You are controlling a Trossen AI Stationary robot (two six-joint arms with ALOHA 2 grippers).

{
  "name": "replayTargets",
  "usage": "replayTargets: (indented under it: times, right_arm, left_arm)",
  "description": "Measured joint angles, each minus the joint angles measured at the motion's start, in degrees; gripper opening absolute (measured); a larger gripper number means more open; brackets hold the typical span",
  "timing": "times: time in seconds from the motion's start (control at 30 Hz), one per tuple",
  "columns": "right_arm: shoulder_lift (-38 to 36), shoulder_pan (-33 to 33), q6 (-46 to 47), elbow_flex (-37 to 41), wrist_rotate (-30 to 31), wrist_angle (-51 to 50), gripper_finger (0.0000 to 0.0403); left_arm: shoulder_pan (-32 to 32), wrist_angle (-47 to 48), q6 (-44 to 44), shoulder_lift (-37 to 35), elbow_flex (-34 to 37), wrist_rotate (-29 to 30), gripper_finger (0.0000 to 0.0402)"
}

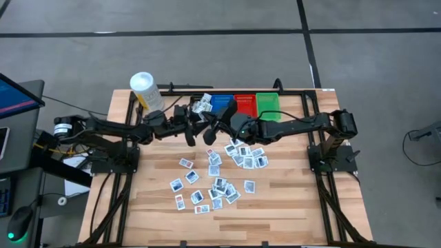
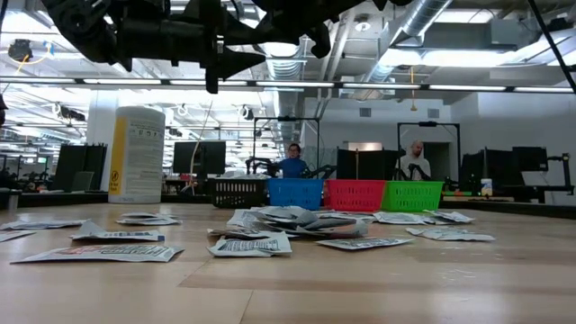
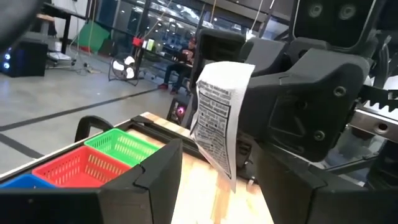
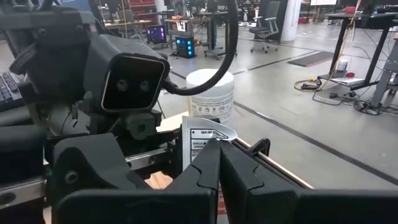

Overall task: Pick & Place First Aid Supplies
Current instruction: Put the orange ointment pack in the blue bin

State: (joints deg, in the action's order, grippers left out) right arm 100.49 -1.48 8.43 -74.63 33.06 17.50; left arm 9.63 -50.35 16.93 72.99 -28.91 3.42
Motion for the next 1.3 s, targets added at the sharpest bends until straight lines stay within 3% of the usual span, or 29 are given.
replayTargets:
  times: [0.47,0.8,1.17,1.3]
  right_arm:
    - [0.00,0.00,0.02,-0.02,0.00,-0.55,0.0000]
    - [0.00,0.00,0.06,-0.02,-0.11,-0.36,0.0007]
    - [0.00,-0.02,0.15,0.00,-0.22,-0.33,0.0050]
    - [0.00,-0.02,0.08,0.00,-0.22,-0.64,0.0056]
  left_arm:
    - [0.02,1.71,0.04,-0.44,0.00,2.58,0.0166]
    - [0.02,1.84,0.04,-0.44,0.00,2.30,0.0101]
    - [0.04,1.90,-0.24,-0.44,0.00,0.86,0.0012]
    - [0.04,1.95,-0.31,-0.44,0.00,0.83,0.0008]
